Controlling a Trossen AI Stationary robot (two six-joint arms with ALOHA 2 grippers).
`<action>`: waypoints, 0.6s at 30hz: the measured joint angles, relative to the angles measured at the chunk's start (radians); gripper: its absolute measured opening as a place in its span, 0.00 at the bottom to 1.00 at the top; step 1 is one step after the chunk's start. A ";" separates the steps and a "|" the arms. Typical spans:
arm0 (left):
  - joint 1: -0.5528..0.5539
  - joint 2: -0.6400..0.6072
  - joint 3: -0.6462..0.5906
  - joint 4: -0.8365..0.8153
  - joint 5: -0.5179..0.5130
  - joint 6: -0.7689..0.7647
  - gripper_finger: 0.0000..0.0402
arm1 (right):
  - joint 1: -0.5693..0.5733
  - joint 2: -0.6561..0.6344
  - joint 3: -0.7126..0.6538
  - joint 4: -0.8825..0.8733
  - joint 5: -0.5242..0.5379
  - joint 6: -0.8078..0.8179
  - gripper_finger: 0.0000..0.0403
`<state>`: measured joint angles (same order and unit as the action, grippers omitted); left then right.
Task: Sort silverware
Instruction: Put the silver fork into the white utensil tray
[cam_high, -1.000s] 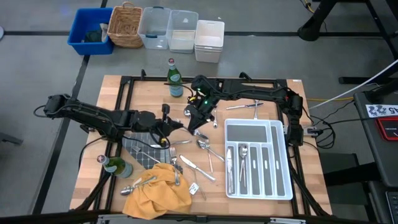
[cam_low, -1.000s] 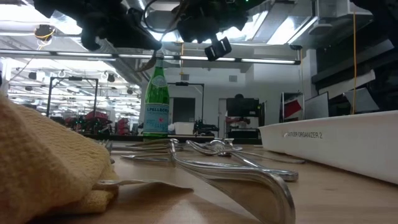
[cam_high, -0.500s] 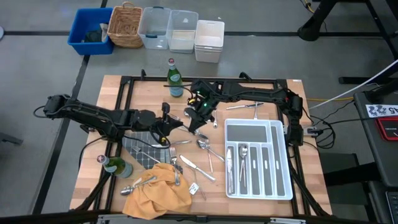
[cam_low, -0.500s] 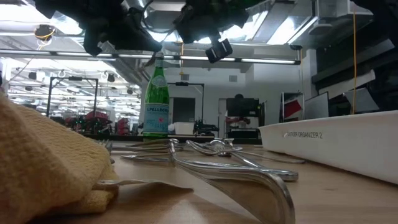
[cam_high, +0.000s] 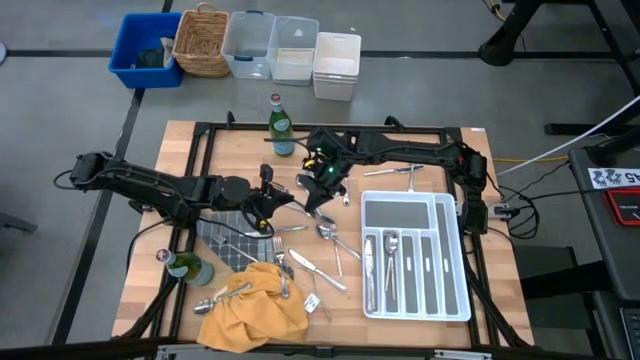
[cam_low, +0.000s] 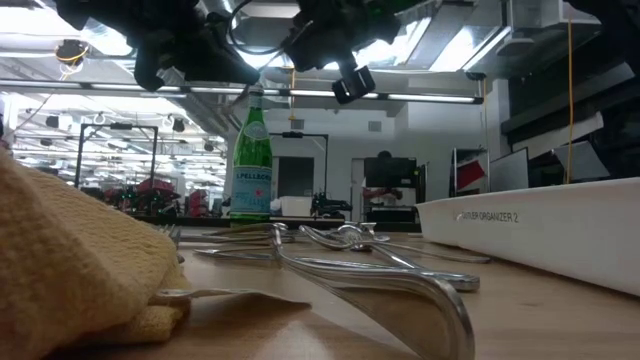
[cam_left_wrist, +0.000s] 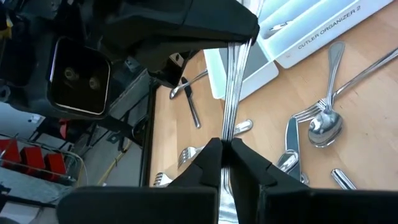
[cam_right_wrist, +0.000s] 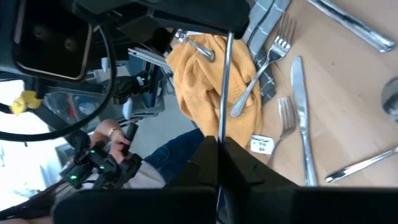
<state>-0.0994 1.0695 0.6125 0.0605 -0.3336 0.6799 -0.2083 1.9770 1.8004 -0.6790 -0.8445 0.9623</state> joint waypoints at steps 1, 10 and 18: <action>0.000 0.000 0.000 0.000 0.000 -0.002 0.05 | 0.000 0.000 0.000 -0.009 0.007 -0.010 0.01; 0.000 0.002 0.000 0.042 -0.024 -0.140 0.23 | -0.001 0.000 0.002 -0.073 0.078 -0.067 0.01; 0.000 -0.003 0.000 0.129 -0.028 -0.221 0.28 | -0.001 -0.039 0.002 -0.288 0.167 -0.136 0.00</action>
<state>-0.0994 1.0664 0.6128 0.1892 -0.3621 0.4593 -0.2092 1.9376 1.8023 -0.9667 -0.6771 0.8263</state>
